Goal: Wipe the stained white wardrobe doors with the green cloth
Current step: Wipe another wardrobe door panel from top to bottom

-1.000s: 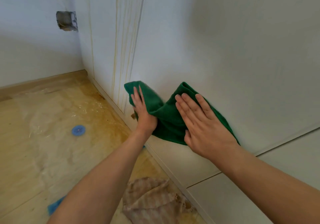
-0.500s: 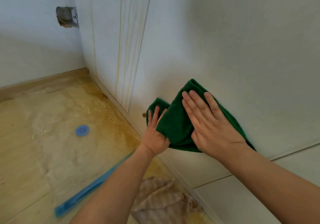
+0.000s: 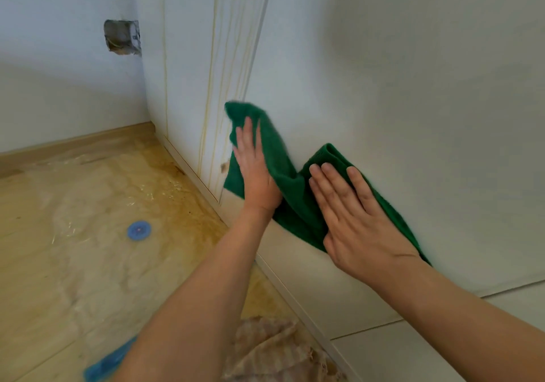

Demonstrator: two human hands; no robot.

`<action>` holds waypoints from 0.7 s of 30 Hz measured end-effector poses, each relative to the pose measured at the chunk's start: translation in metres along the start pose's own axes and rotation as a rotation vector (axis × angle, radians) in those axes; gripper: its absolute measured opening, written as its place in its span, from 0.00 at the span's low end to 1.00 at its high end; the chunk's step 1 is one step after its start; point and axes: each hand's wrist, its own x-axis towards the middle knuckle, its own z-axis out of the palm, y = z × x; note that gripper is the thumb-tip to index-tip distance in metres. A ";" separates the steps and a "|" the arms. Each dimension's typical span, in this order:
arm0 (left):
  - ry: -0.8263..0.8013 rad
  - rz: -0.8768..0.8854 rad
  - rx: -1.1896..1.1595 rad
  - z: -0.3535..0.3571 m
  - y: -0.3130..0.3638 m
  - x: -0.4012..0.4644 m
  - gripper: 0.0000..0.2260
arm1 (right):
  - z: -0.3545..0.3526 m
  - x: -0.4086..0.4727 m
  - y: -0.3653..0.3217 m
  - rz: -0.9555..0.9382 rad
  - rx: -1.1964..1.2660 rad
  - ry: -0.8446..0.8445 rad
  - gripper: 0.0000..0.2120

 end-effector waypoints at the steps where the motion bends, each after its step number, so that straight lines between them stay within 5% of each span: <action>1: 0.021 -0.179 -0.058 0.005 -0.009 -0.013 0.39 | -0.001 0.003 0.001 -0.005 -0.010 -0.001 0.35; 5: 0.042 -0.837 -0.324 0.017 -0.048 -0.073 0.33 | -0.005 0.025 0.002 -0.033 -0.029 0.019 0.35; 8: 0.004 -1.080 -0.305 0.028 -0.033 -0.129 0.25 | -0.007 0.048 0.002 -0.052 -0.020 0.029 0.35; 10: -0.187 -0.975 -0.190 0.028 -0.020 -0.162 0.25 | -0.009 0.074 0.006 -0.103 -0.021 0.032 0.34; 12: -0.372 -0.649 -0.055 0.017 -0.011 -0.175 0.25 | -0.012 0.104 0.007 -0.177 -0.048 0.033 0.31; 15: -0.339 -0.258 -0.172 -0.002 -0.006 -0.169 0.26 | -0.014 0.131 -0.002 -0.243 -0.131 -0.004 0.31; 21: -0.113 -0.770 -0.459 -0.016 -0.083 -0.052 0.36 | -0.002 0.116 -0.019 -0.271 -0.156 -0.038 0.32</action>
